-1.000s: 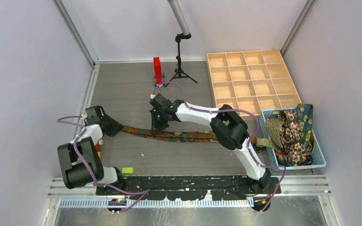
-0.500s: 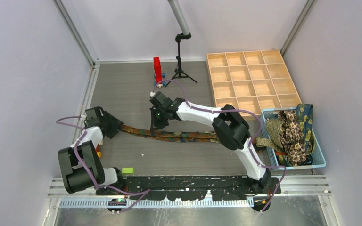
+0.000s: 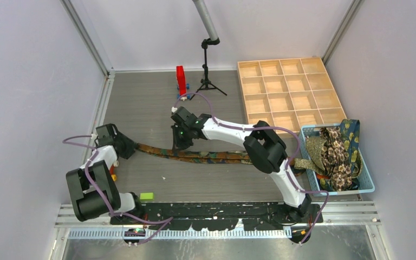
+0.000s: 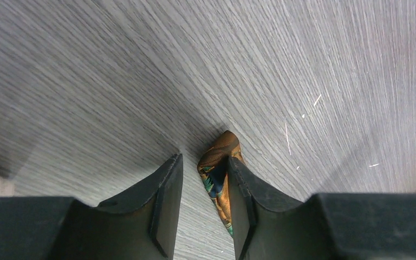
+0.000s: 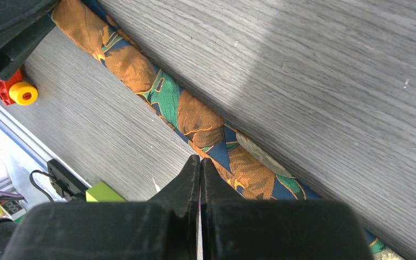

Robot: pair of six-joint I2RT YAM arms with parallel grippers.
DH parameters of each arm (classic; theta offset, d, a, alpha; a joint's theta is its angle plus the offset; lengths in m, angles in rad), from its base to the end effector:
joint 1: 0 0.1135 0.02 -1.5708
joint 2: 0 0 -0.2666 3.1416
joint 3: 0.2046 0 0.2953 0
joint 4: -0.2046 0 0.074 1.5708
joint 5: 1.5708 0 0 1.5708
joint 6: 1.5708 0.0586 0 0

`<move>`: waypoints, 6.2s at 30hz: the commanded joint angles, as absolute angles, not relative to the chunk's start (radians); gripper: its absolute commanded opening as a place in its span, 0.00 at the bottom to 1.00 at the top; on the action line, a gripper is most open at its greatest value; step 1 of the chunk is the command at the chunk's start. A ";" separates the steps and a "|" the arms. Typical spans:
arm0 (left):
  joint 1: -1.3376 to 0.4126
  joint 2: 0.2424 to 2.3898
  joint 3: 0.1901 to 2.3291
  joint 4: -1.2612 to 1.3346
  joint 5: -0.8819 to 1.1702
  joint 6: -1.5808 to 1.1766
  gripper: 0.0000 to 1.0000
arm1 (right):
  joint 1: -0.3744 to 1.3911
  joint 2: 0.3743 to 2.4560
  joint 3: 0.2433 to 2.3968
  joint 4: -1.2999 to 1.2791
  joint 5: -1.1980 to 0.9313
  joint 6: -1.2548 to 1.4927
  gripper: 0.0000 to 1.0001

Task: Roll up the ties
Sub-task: Flatten out the tie at the center of the board, then roll the tie at the center of the board.

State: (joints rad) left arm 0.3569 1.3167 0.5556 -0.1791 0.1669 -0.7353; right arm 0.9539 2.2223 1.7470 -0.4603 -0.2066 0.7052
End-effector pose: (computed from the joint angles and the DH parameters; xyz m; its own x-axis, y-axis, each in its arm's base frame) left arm 0.2671 0.0892 0.1091 -0.3917 -0.8520 -0.3473 -0.6951 0.5213 -0.4950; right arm 0.3050 0.4508 0.1408 -0.9177 -0.1973 -0.3448 -0.3597 0.7811 0.5103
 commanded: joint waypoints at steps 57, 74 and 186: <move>0.366 1.303 0.566 -0.109 0.199 -0.718 0.04 | 1.010 2.629 2.353 -0.464 -0.319 0.835 0.00; 0.366 1.213 0.594 -0.210 0.187 -0.711 0.02 | 1.010 2.682 2.403 -0.457 -0.318 0.831 0.00; -0.026 1.209 0.489 -0.128 0.272 -0.749 0.16 | 0.914 2.300 2.029 -0.446 -0.382 0.794 0.00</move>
State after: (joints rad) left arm -0.0242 1.1954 0.4995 -0.1749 0.2062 -0.7547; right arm 0.9054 2.2974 1.9728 -0.4610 -0.3336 0.7666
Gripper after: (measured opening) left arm 0.164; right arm 0.037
